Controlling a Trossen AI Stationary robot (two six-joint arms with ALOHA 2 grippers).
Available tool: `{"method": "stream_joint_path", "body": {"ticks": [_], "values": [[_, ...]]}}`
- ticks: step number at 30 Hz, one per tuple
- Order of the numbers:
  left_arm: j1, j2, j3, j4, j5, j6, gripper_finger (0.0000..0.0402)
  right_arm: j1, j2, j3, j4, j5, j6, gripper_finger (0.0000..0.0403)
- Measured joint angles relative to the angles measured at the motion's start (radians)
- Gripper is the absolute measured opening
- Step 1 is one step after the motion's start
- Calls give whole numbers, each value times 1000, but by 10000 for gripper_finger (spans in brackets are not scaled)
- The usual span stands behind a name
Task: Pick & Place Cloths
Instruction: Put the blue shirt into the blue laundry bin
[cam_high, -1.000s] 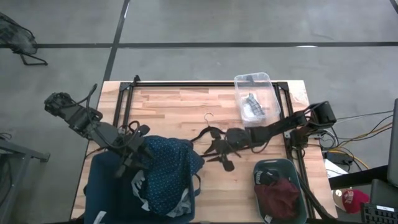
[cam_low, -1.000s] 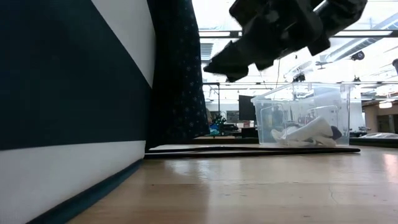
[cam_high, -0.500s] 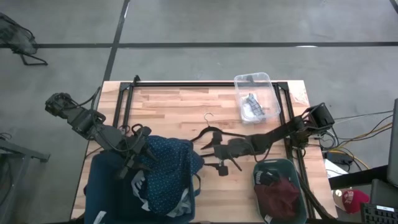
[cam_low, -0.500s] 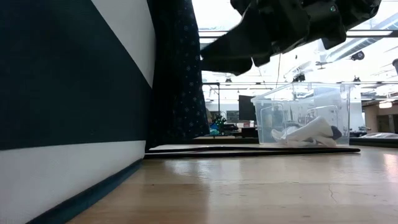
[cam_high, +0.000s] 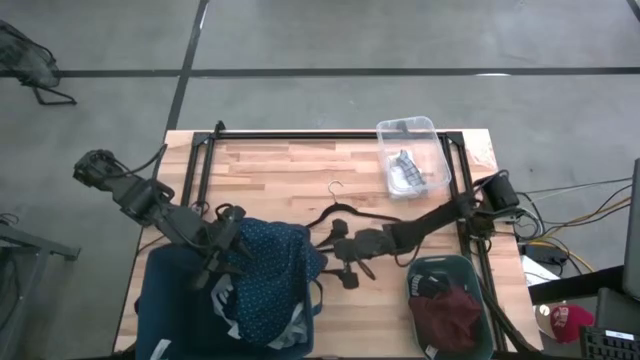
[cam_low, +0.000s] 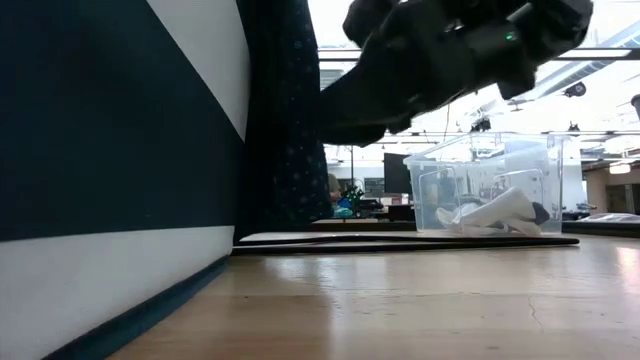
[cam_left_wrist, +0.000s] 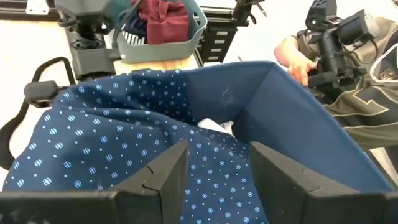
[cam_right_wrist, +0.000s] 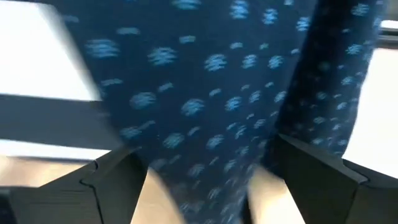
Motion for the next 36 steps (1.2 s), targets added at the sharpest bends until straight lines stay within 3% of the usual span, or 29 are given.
{"method": "stream_joint_path", "body": {"ticks": [6, 10, 20, 27, 31, 36], "values": [[0, 0, -7, 15, 0, 5, 177, -38, 44, 70, -12, 69, -36, 320], [-1, 0, -7, 16, 0, 0, 177, -54, 46, 83, -21, 106, -70, 277], [-1, -17, -8, 45, -1, 62, 177, -72, -27, 86, -147, 133, -154, 28], [0, -22, -8, 53, -8, 82, 177, -73, -147, 127, -164, 235, -319, 10], [-1, -29, -8, 57, -48, 121, 177, -72, -218, 226, -255, 230, -382, 9], [-2, -64, -8, 60, -177, 153, 177, -73, -241, 455, -518, 134, -407, 9]]}}
